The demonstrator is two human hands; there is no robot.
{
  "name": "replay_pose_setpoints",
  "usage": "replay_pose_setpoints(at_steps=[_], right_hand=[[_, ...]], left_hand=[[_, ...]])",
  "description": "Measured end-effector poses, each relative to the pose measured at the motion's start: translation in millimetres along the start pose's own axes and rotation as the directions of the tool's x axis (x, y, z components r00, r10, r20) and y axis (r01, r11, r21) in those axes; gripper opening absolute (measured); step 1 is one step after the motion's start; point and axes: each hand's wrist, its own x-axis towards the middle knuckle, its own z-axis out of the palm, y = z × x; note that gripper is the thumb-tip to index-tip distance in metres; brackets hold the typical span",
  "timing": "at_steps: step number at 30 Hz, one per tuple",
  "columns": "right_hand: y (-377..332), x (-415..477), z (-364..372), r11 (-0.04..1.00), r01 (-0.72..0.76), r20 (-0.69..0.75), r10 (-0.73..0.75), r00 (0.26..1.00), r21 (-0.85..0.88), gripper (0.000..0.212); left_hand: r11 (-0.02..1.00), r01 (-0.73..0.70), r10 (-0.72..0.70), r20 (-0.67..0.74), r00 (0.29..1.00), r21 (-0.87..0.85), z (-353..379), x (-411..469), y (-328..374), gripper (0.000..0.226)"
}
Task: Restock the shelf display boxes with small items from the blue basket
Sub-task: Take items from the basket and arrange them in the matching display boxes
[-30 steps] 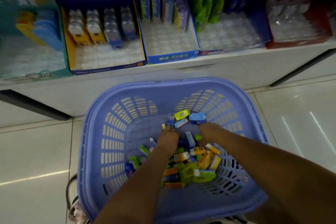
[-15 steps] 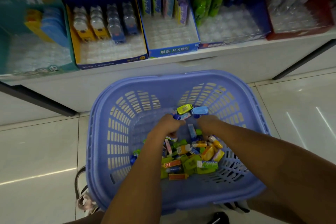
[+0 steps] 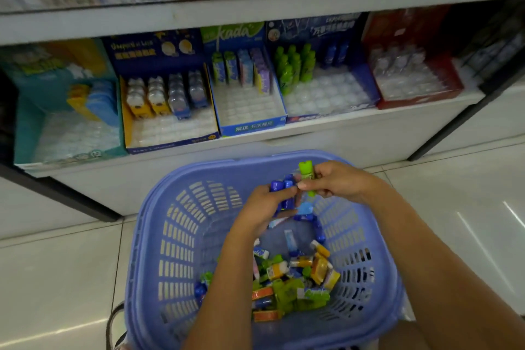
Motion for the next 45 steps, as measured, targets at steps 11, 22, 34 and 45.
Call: replay_pose_setpoints(at_steps=[11, 22, 34, 45], right_hand=[[-64, -73, -54, 0.924, 0.222, 0.016, -0.228, 0.973, -0.312, 0.020], [-77, -56, -73, 0.859, 0.490, -0.411, -0.396, 0.821, 0.150, 0.016], [-113, 49, -118, 0.848, 0.383, -0.474, -0.524, 0.708, -0.366, 0.036], [-111, 87, -112, 0.752, 0.294, -0.333, -0.559, 0.760, -0.590, 0.043]], left_hand=[[0.971, -0.190, 0.193, 0.008, 0.981, -0.147, 38, -30, 77, 0.005], [0.872, -0.344, 0.314, -0.141, 0.939, -0.349, 65, -20, 96, 0.011], [0.928, -0.277, 0.219, -0.237, 0.947, -0.248, 55, -5, 102, 0.018], [0.952, -0.298, 0.272, -0.241, 0.932, -0.077, 42, -1, 98, 0.013]])
